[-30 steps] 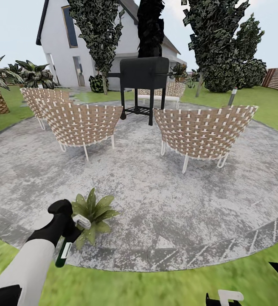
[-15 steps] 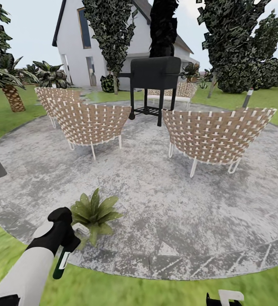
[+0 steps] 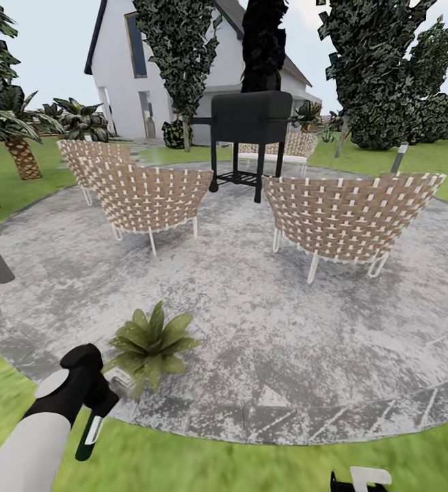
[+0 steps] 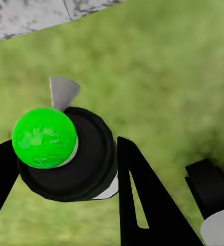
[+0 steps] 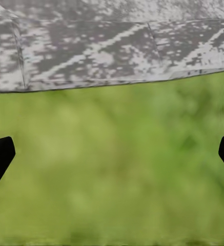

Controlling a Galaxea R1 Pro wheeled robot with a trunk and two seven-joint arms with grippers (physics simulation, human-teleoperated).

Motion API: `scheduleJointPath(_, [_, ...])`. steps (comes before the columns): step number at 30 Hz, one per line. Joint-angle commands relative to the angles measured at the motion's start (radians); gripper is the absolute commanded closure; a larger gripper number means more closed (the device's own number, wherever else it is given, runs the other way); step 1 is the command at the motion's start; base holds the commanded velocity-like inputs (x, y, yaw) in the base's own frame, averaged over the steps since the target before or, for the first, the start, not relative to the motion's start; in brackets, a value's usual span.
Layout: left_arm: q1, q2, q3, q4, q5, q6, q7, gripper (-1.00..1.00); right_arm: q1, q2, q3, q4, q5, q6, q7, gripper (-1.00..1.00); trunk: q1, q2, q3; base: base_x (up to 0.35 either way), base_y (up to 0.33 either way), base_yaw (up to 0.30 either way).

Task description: Pick up the pesticide atomizer in the garden and spray insectifuge to fully cover both potted plants in the garden.

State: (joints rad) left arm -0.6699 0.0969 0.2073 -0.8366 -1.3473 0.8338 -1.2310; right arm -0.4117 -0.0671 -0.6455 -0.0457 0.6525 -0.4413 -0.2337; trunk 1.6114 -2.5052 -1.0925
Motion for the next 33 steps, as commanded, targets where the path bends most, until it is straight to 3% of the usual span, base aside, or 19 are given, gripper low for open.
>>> scheduleJointPath(1, [0.000,0.000,0.001,-0.001,-0.001,0.002,-0.009,1.00,-0.001,0.001,-0.007,0.002,0.010,-0.003,-0.006,-1.00,-0.001,0.000,-0.001,-0.273,0.204,0.000])
scheduleJointPath(2, [0.000,-0.001,0.000,-0.001,0.005,-0.004,-0.008,1.00,-0.001,0.001,-0.007,0.001,0.010,-0.004,-0.006,-1.00,-0.001,0.000,-0.001,-0.274,0.206,0.000])
scheduleJointPath(3, [0.001,0.000,0.000,-0.001,0.201,-0.030,-0.008,1.00,-0.001,0.001,-0.007,0.002,0.010,-0.004,-0.006,-1.00,-0.001,0.000,-0.001,-0.274,0.206,0.000])
scheduleJointPath(23, [0.001,-0.002,0.000,0.000,0.204,-0.036,-0.006,1.00,-0.001,0.002,-0.008,-0.001,0.010,-0.002,-0.003,-1.00,-0.001,0.000,-0.001,-0.253,0.191,0.000])
scheduleJointPath(26, [0.001,-0.002,0.006,0.003,0.215,-0.119,-0.004,1.00,-0.001,0.005,0.004,-0.009,0.013,-0.002,0.007,-1.00,-0.001,0.000,-0.001,-0.020,0.016,0.000])
scheduleJointPath(28, [0.001,-0.002,0.012,0.011,0.218,-0.212,-0.004,1.00,-0.002,0.008,0.059,-0.047,0.039,-0.002,0.046,-1.00,-0.001,0.000,-0.001,-0.004,0.003,0.000])
scheduleJointPath(30, [0.001,-0.006,0.031,0.037,0.232,-0.300,-0.004,1.00,-0.002,0.019,0.139,-0.157,0.072,-0.002,0.162,-1.00,-0.001,0.000,-0.001,-0.001,0.001,0.000])
scheduleJointPath(32, [0.001,-0.013,0.058,0.086,0.310,-0.417,-0.004,1.00,-0.002,0.034,0.222,-0.299,0.086,0.002,0.398,-1.00,-0.001,0.000,-0.001,0.000,0.000,0.000])
scheduleJointPath(33, [0.001,-0.012,0.063,0.125,0.369,-0.512,-0.004,1.00,-0.002,0.033,0.257,-0.360,0.090,0.003,0.536,-1.00,-0.001,0.000,-0.001,0.000,0.000,0.000])
